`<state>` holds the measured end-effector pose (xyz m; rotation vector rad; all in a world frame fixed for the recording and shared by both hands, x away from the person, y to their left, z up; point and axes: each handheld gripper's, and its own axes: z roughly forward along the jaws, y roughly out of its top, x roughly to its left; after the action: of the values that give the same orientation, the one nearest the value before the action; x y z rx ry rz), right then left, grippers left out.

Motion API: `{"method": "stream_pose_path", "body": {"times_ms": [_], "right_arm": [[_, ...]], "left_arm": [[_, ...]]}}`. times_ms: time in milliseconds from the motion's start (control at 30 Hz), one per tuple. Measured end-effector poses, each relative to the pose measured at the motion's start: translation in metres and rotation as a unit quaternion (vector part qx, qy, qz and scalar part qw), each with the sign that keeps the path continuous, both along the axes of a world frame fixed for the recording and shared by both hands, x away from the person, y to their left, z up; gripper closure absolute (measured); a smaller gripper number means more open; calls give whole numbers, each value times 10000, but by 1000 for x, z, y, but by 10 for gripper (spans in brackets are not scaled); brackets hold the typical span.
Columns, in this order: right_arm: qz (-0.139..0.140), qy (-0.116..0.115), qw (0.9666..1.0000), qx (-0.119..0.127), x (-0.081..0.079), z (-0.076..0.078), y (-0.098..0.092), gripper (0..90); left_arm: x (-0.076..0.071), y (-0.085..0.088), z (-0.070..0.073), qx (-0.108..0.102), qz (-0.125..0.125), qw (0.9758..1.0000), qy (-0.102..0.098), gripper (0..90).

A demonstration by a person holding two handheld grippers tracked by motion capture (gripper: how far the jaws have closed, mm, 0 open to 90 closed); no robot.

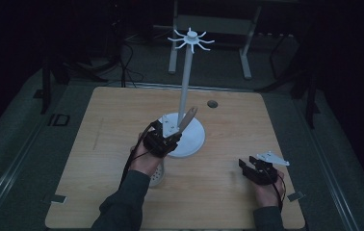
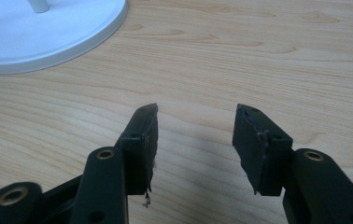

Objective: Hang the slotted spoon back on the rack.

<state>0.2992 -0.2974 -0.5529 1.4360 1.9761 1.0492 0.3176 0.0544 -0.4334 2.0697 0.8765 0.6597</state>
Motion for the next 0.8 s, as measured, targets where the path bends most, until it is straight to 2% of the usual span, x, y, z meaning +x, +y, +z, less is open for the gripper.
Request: {"method": "stream_pose_path", "body": {"times_ms": [33,167,200,300,400,467,600,800], "right_arm": [[0,0,10000,0,0,0,0,500],[-18,-15,10000,-2,0,0,-1,500],[-17,-16,10000,-3,0,0,-1,500],[-22,-13,10000,-3,0,0,-1,498],[-23,-13,10000,-13,0,0,-1,498],[-34,-16,10000,-13,0,0,-1,498],[-41,-20,10000,-12,0,0,-2,498],[-67,-9,10000,-20,0,-1,-3,498]], "left_arm": [[0,0,0,0,0,10000,0,744],[-2,1,3,-189,251,9992,-233,744],[-3,0,4,-263,296,9989,-261,744],[-3,0,6,-306,363,9984,-303,743],[-3,-1,8,-492,504,9968,-383,743],[-3,-2,10,-588,513,9962,-399,743],[-4,-5,15,-637,588,9948,-537,743],[-5,-10,23,-795,774,9909,-766,744]]}}
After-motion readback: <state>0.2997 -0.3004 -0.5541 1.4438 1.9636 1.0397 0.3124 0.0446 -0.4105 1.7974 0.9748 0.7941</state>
